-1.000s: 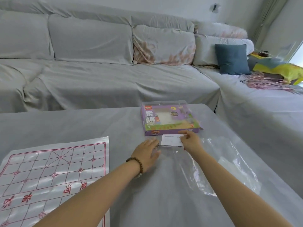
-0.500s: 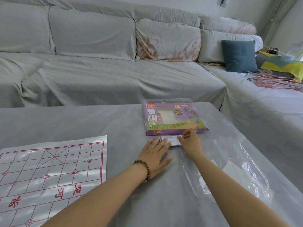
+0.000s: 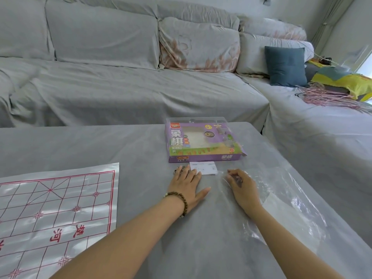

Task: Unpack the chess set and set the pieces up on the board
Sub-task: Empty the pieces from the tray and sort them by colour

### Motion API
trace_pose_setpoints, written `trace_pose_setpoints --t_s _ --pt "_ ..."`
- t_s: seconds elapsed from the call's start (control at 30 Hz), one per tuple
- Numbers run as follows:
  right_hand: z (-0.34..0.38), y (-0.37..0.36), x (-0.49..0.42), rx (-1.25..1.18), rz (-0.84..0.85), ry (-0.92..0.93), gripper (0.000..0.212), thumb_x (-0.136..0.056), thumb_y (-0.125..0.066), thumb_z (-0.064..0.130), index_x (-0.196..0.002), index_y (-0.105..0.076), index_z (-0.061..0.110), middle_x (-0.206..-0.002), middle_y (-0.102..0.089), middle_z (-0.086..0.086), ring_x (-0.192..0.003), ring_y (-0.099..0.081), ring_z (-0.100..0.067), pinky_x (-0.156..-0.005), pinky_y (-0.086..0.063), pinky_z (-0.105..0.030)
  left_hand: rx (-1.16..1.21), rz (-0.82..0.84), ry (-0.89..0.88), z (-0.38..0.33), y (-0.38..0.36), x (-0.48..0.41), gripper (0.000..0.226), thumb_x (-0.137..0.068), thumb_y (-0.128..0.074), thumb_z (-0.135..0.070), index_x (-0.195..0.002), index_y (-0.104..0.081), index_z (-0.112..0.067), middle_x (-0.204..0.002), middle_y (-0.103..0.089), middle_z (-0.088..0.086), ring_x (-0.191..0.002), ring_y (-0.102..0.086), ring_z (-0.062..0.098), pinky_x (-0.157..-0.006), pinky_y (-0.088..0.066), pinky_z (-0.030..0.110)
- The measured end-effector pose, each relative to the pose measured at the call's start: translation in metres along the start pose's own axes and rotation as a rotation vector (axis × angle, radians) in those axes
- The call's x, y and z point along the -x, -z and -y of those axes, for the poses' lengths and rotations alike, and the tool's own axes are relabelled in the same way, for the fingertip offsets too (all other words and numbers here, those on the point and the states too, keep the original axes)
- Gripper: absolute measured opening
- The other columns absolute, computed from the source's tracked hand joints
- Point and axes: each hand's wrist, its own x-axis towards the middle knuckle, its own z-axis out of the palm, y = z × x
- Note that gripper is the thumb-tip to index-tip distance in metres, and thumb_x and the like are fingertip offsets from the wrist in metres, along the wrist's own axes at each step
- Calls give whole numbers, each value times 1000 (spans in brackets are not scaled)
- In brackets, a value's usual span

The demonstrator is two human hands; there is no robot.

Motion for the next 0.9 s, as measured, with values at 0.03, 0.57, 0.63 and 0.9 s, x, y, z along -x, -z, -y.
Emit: trace_pose_setpoints --t_s 0.03,0.57,0.63,0.9 --pt "0 2 -1 -22 -13 -20 12 -89 -61 25 -99 -65 19 -94 -65 7 -86 -59 -13 -77 -44 -27 3 0 1 -1 0 -1 67 -94 -10 -57 -148 -11 -18 -155 -10 -2 -143 5 20 -115 12 39" --pt "7 6 1 352 113 38 32 -91 -56 28 -122 -55 18 -124 -57 -1 -117 -50 -23 -100 -35 -32 57 2 1 -8 13 13 63 -95 -12 -54 -148 -9 -21 -157 -5 -3 -144 3 18 -116 8 38" --pt "32 5 17 324 70 103 33 -92 -56 25 -123 -55 15 -128 -56 -4 -121 -48 -25 -103 -33 -33 84 -42 -8 6 29 40 61 -96 -13 -53 -148 -11 -21 -156 -7 -3 -144 2 17 -116 8 37" --pt "104 -19 58 238 48 178 28 -92 -53 14 -120 -59 12 -133 -54 -5 -126 -45 -24 -101 -33 -32 55 -81 77 79 65 125 56 -97 -15 -50 -146 -18 -22 -155 -12 -3 -143 -1 16 -117 4 38"
